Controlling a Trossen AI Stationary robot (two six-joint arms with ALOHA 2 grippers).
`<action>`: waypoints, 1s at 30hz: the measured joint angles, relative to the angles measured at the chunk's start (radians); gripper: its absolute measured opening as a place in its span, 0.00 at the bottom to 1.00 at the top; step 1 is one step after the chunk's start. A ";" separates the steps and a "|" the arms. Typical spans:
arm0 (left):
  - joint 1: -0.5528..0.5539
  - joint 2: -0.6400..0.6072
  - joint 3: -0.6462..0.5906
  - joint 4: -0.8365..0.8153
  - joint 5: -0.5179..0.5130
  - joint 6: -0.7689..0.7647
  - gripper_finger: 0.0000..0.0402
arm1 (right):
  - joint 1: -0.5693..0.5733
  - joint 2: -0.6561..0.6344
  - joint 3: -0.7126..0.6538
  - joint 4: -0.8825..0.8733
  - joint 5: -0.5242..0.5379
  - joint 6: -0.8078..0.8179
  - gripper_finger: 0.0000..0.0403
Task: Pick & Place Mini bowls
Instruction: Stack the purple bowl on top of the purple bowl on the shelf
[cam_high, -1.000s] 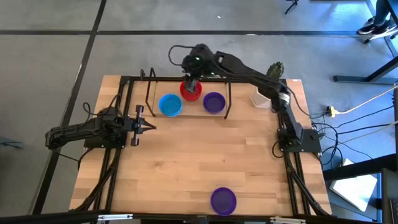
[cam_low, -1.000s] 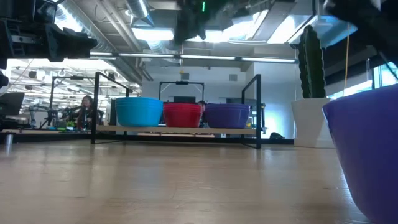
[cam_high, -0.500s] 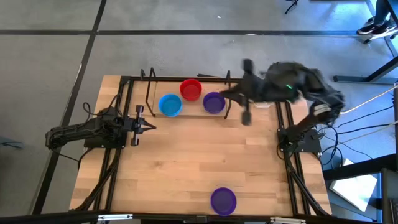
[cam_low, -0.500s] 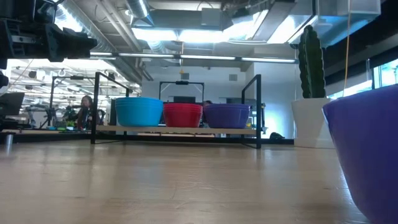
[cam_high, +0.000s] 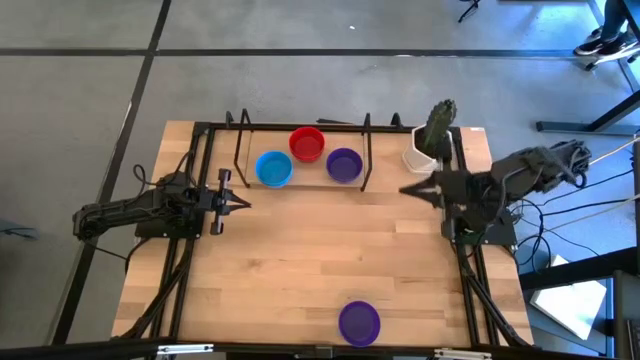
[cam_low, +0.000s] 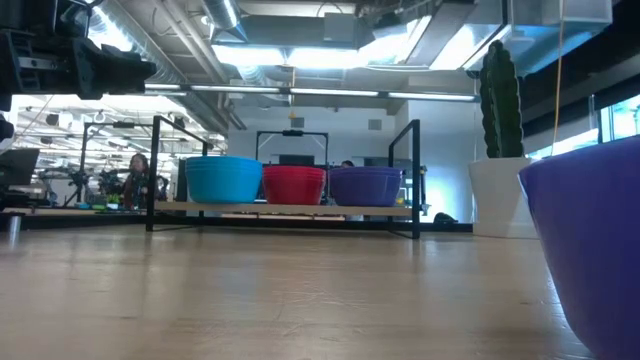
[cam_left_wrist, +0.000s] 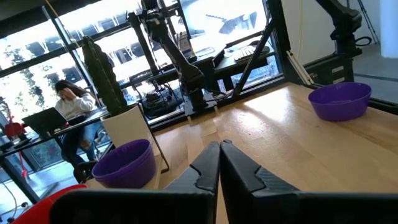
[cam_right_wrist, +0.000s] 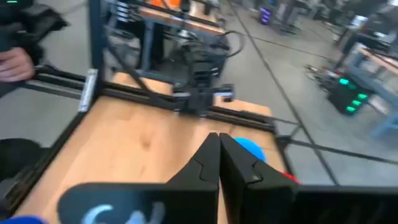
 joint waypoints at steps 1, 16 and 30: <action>0.000 0.000 0.000 0.000 0.000 0.000 0.02 | 0.000 -0.041 -0.082 0.061 -0.015 -0.005 0.00; 0.000 0.000 0.000 0.000 0.000 0.000 0.01 | -0.001 -0.386 -0.967 1.030 -0.341 -0.254 0.01; 0.000 0.000 0.000 -0.001 0.000 0.000 0.01 | -0.002 -0.436 -1.418 1.612 -0.230 -0.312 0.01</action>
